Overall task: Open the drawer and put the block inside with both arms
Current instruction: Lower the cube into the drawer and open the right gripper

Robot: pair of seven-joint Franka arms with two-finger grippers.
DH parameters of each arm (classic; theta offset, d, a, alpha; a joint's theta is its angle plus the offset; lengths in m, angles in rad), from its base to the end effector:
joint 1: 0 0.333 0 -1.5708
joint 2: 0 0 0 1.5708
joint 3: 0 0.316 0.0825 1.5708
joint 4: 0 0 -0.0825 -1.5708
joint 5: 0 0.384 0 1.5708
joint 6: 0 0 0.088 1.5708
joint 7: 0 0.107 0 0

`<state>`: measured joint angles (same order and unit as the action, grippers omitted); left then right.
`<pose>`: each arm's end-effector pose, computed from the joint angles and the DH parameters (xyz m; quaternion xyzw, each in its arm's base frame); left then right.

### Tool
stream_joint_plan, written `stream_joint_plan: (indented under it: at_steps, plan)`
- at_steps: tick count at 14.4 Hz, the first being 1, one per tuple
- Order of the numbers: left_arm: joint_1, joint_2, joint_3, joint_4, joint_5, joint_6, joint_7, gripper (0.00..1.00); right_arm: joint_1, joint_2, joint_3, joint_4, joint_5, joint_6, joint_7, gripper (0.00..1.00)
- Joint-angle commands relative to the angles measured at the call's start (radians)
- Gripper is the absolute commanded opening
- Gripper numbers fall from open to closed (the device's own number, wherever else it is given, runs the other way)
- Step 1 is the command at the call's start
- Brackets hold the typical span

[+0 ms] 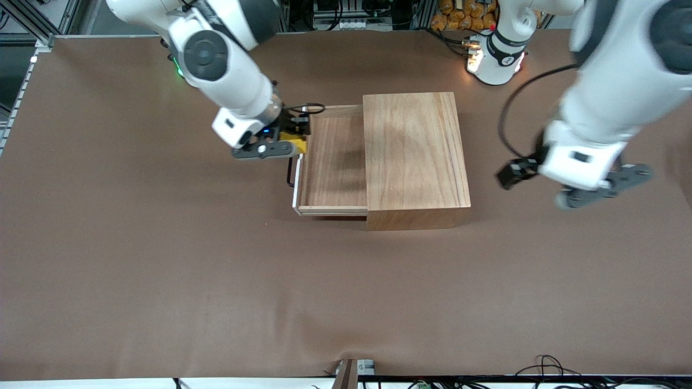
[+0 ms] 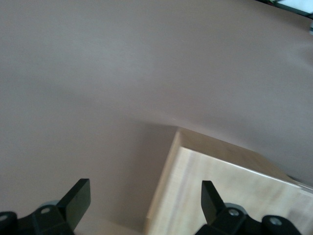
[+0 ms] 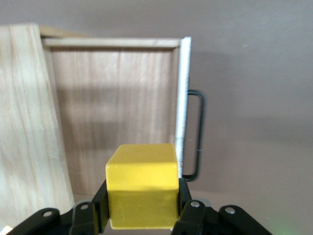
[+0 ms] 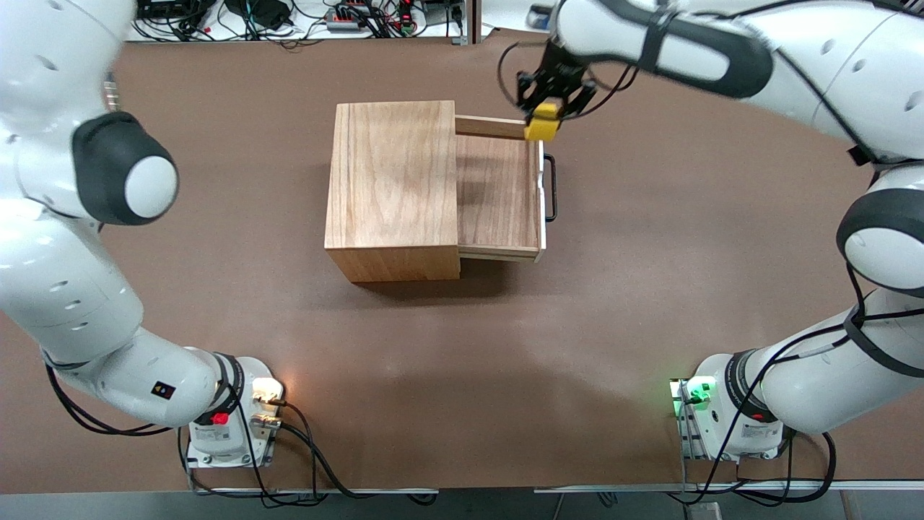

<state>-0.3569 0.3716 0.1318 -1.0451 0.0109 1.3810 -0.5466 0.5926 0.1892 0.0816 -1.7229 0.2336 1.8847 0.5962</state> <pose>0.6212 -0.1613 0.6295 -0.9870 -0.1569 0.0040 0.0333 0.4720 0.3954 0.4702 -0.9929 -0.0006 0.0809 0.0869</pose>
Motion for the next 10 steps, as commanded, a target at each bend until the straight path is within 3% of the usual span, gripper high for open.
stream_joint_plan:
  at_steps: [1, 3, 6, 10]
  plan:
    - [0.125, -0.082, -0.026, -0.078, -0.006, -0.014, 0.143, 1.0, 0.067, 0.001, -0.013, -0.079, 0.007, 0.103, 0.066, 0.06]
    - [0.217, -0.152, -0.053, -0.18, -0.051, 0.002, 0.221, 1.0, 0.105, 0.012, -0.013, -0.139, 0.007, 0.216, 0.102, 0.05]
    - [0.376, -0.285, -0.182, -0.361, -0.055, 0.07, 0.293, 1.0, 0.153, 0.078, -0.013, -0.141, 0.009, 0.299, 0.14, 0.05]
    - [0.489, -0.42, -0.306, -0.518, -0.036, 0.092, 0.309, 1.0, 0.18, 0.15, -0.013, -0.146, 0.009, 0.367, 0.148, 0.11]
